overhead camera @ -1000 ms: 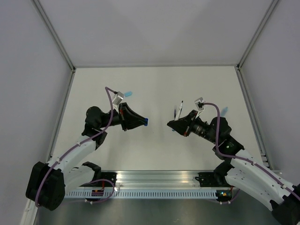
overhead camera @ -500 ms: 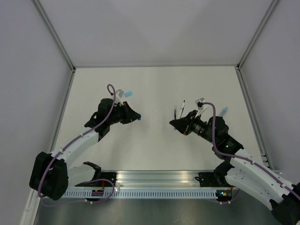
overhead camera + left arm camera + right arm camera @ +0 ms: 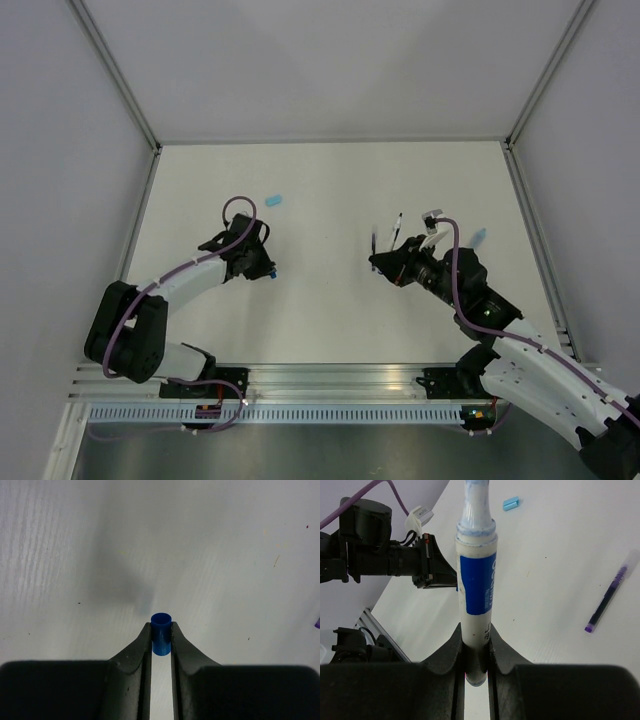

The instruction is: Insert the pens into the pen caps

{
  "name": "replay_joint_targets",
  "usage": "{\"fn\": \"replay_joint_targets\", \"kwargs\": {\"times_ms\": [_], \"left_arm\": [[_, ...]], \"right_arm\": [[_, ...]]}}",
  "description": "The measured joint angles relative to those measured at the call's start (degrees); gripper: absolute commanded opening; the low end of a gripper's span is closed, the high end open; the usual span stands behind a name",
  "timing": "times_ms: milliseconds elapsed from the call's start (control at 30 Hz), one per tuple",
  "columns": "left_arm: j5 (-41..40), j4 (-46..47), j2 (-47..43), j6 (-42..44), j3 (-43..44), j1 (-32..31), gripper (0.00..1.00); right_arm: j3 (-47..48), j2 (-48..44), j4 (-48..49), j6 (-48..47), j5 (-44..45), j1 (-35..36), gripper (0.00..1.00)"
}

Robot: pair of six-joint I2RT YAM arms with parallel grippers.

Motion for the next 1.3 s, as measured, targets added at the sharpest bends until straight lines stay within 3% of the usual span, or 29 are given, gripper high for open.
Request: {"fn": "replay_joint_targets", "kwargs": {"times_ms": [200, 300, 367, 600, 800, 900, 933, 1033, 1200, 1300], "left_arm": [[-0.07, -0.57, 1.66, -6.93, -0.15, -0.39, 0.03], [-0.15, -0.74, 1.79, -9.09, -0.81, -0.59, 0.11], [-0.17, -0.94, 1.79, -9.86, -1.09, -0.59, 0.16], [-0.37, -1.31, 1.79, -11.13, -1.88, -1.33, 0.16], [-0.48, -1.73, 2.05, -11.41, -2.95, -1.33, 0.25], [-0.66, -2.32, 2.05, -11.43, -2.95, -1.33, 0.43], [-0.68, -2.51, 2.05, -11.41, -2.95, -1.33, 0.58], [-0.70, -3.30, 1.20, -11.69, -2.16, -1.40, 0.75], [-1.46, -8.15, -1.75, -10.86, -0.35, -1.44, 0.77], [0.13, -8.90, -5.09, -4.96, 2.25, -1.44, 0.87]], "right_arm": [[0.11, -1.92, -1.40, -0.37, 2.51, 0.00, 0.00], [0.37, -2.51, -1.77, -0.55, 3.67, 0.00, 0.01], [0.46, -2.67, -1.79, -0.59, 4.13, 0.00, 0.00], [0.52, -3.30, -3.28, -0.76, 6.14, 0.00, 0.01], [0.52, -3.98, -3.89, -0.76, 7.76, 0.00, 0.01], [0.52, -4.07, -3.98, -0.76, 8.41, 0.00, 0.01], [0.52, -4.13, -4.02, -0.76, 8.55, 0.00, 0.01], [0.52, -4.55, -4.33, -0.76, 8.90, 0.00, 0.01], [0.52, -5.46, -4.37, -0.76, 9.18, 0.00, 0.01], [0.52, -5.90, -4.42, -0.76, 9.40, 0.00, 0.01]]}}
